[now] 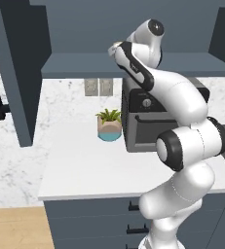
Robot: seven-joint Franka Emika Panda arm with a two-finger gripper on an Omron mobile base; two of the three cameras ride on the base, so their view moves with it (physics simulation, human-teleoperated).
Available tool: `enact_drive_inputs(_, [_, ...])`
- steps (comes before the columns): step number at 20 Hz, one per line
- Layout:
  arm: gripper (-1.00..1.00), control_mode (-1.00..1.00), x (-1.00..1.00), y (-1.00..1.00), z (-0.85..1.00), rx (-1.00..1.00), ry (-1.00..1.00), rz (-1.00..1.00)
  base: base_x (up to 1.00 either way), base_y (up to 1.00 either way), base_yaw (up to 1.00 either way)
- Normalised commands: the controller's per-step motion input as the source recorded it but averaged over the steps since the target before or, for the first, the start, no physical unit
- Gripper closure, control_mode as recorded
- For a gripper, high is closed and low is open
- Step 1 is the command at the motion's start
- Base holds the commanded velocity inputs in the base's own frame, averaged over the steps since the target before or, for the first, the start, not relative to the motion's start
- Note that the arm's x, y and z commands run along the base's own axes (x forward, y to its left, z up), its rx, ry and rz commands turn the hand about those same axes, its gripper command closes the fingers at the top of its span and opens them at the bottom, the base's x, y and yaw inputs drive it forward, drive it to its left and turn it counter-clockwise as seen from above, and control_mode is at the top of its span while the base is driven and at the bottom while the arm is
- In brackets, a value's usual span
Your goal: Gather all objects into one cabinet and sort the glasses and bowls to opposite sides.
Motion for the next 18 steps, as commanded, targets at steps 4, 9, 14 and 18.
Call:
enact_drive_inputs(4, [1.00, -1.00, 0.00, 0.00, 0.00, 0.00, 0.00, 0.00, 0.00, 0.00, 0.00])
enact_drive_inputs(9, [1.00, -1.00, -0.02, 0.00, 0.00, 0.00, 0.00, 0.00, 0.00, 0.00, 0.00])
enact_drive_inputs(14, [1.00, -1.00, -0.42, 0.00, 0.10, 0.00, -0.04, 0.00, 0.00, 0.00, 0.00])
enact_drive_inputs(18, [1.00, -1.00, -0.96, 0.00, 0.04, 0.00, -0.07, 0.00, 0.00, 0.00, 0.00])
